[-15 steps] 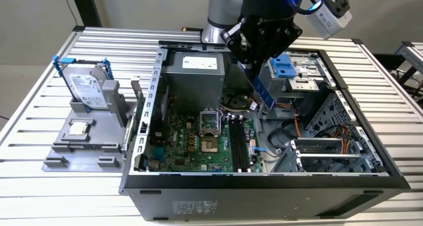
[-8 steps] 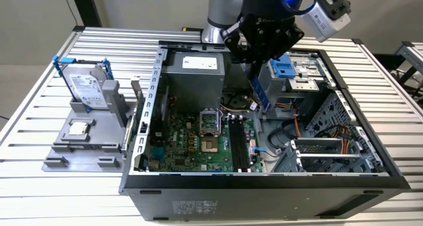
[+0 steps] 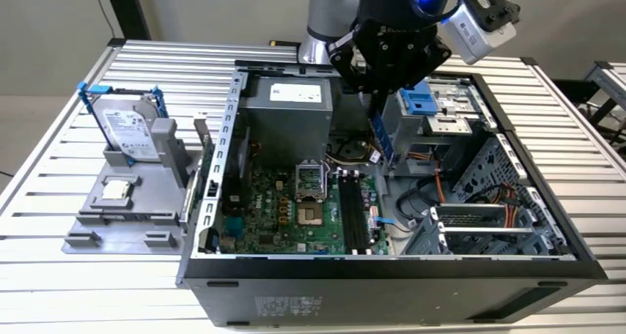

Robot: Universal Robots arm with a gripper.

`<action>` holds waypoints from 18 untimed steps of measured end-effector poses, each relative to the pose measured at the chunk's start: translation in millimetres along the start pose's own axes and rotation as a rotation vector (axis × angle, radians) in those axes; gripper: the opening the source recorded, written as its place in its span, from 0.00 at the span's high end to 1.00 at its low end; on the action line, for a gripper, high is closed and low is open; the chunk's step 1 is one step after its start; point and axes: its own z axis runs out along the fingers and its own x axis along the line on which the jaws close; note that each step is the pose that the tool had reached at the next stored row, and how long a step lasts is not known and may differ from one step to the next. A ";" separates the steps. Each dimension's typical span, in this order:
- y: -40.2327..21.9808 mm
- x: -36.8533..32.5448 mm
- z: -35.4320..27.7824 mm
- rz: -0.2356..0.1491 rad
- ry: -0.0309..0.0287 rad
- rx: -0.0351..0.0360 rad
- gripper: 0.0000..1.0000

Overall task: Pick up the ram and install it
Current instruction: 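Insert the ram into the slot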

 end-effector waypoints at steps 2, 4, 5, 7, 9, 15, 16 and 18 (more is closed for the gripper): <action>0.0 0.0 0.0 0.000 0.0000 0.0000 1.00; -0.1 -1.3 0.1 0.001 0.0001 0.0001 1.00; -0.4 -3.6 0.3 0.001 0.0008 -0.0001 1.00; -0.9 -7.7 0.6 0.001 0.0022 -0.0001 1.00; -1.3 -10.5 1.6 0.002 0.0031 -0.0003 1.00; -2.4 -19.4 8.7 0.019 0.0050 -0.0001 1.00; -2.5 -20.0 9.5 0.020 0.0064 -0.0003 1.00; -2.7 -21.4 10.9 0.022 0.0126 -0.0008 1.00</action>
